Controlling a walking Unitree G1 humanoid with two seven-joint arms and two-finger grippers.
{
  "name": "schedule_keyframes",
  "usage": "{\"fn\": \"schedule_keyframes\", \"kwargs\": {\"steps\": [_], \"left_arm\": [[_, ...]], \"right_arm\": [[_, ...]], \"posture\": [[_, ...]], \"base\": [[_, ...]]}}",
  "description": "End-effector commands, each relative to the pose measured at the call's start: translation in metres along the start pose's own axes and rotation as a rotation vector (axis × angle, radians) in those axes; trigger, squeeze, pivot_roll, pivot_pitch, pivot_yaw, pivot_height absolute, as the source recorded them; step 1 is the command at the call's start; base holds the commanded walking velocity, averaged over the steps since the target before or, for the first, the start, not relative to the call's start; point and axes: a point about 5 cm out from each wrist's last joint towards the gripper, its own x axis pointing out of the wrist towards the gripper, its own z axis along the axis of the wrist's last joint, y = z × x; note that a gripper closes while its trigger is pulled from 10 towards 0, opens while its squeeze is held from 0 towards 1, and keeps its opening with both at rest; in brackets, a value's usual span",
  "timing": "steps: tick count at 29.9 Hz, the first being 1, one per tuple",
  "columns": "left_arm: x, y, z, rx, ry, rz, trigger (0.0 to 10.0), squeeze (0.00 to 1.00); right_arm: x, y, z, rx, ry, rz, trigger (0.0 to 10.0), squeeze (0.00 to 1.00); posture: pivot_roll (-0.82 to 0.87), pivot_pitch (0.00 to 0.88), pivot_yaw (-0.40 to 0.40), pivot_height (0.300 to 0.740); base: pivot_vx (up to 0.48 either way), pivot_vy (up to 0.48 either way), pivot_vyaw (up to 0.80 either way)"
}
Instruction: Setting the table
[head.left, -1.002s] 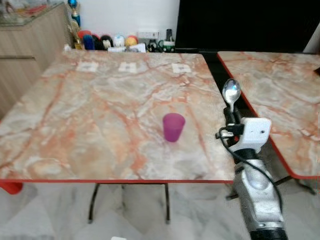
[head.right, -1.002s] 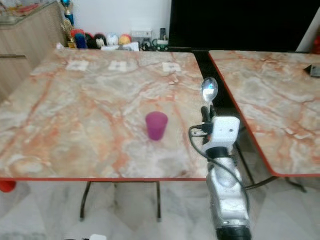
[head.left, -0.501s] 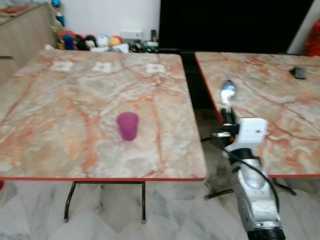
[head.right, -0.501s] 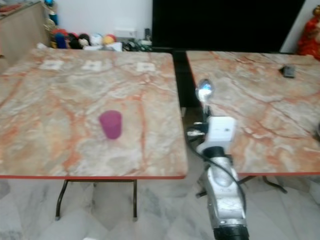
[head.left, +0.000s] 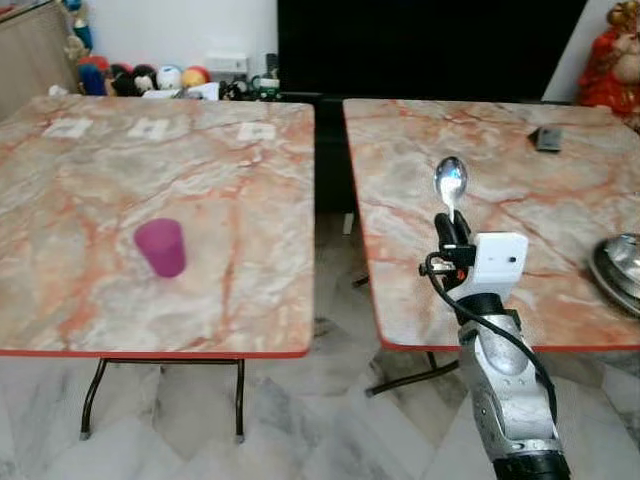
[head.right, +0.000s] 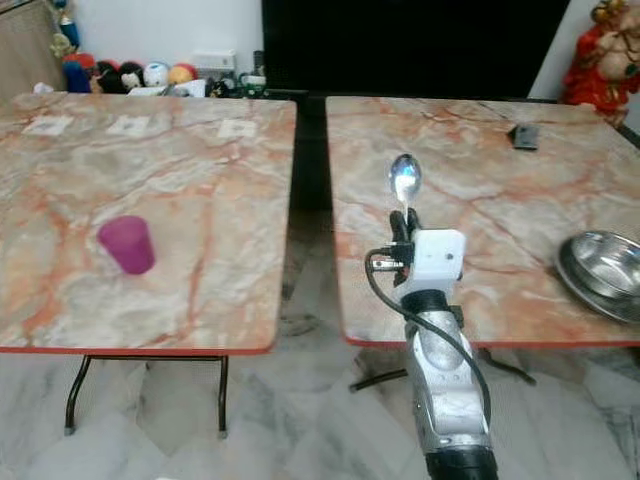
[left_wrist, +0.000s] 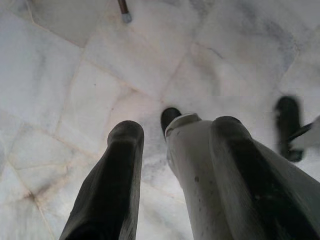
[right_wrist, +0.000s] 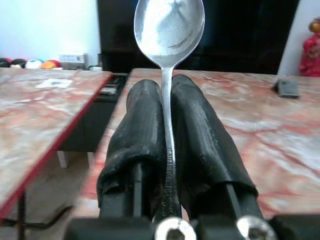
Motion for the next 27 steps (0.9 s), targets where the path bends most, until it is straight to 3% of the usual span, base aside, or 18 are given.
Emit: {"fn": "schedule_keyframes", "kwargs": {"steps": [1,27], "left_arm": [[-0.0042,-0.0071,-0.0174,-0.019,0.061,-0.019,10.0,0.0],[-0.0048,-0.0045,-0.0187,-0.019,0.063,-0.024,10.0,0.0]], "right_arm": [[-0.0013,-0.0102,0.0009,-0.003,-0.002,-0.036,10.0,0.0],[-0.0018,-0.0137,0.0005,0.001,0.002,-0.062,10.0,0.0]], "posture": [[-0.03,0.123,-0.014,0.74],[-0.04,0.131,-0.011,0.74]], "base": [[0.0,-0.442,0.0],[0.0,-0.442,0.0]]}}
